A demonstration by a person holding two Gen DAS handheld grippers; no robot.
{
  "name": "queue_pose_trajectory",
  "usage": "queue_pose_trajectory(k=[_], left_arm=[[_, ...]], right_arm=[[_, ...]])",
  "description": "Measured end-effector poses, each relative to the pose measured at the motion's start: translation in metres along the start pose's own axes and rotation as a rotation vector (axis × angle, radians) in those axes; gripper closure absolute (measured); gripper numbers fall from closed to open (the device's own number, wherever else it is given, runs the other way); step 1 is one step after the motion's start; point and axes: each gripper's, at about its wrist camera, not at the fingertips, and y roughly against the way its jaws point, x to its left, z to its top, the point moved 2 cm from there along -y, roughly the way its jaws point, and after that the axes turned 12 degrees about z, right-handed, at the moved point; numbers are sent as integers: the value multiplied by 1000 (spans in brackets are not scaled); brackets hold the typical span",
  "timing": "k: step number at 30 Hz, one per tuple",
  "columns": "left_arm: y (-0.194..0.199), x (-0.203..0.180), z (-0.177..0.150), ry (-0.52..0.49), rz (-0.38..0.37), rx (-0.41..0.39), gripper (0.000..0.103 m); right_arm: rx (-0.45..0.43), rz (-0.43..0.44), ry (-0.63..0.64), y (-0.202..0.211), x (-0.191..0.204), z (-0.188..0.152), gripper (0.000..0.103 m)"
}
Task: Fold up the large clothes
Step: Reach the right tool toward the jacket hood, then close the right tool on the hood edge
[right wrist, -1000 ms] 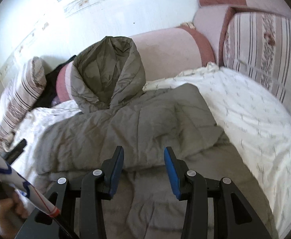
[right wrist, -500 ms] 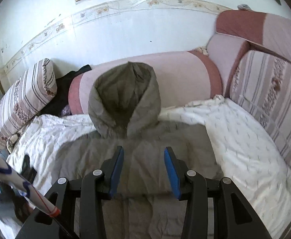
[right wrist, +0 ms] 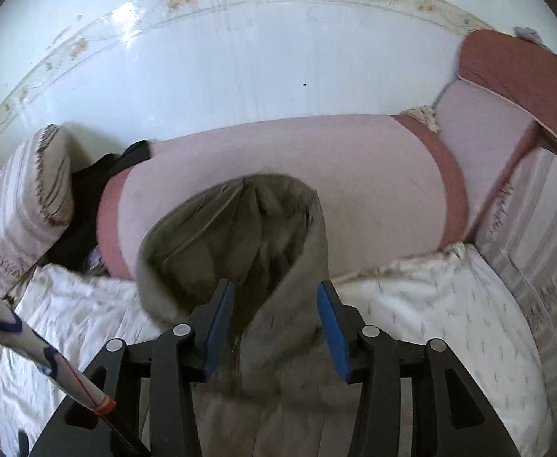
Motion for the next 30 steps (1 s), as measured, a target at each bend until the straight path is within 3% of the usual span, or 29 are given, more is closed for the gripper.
queue_pose_trajectory(k=[6,13,15,16,17,22,26,30], left_arm=[[0,-14,-1,-36,-12,-28,12],[-12,-25,-5,-49,-67,17,12],[-14,-29,-8,-61,-59,20,13],[-16,-31,-9,-65,-61,28,13],[-18,-32,-11,-66,-67,37,13],[-21,-31,-11,-52,-81,57,13],[-17,-24,-8,-28,-103,63,13],[-15,-17,-3,7,-138,83,13]], right_arm=[[12,-45,-68,-60,-38,31,52],[15,-100,-99,-117,-67,43,53],[9,-104,-120,-130,-75,41,67],[23,-103,-122,-135,-77,40,89],[41,-104,-121,-139,-78,37,95],[-27,-54,-120,-105,-76,23,97],[-72,-4,-82,-49,-63,4,98],[-126,79,-36,25,-49,-39,98]])
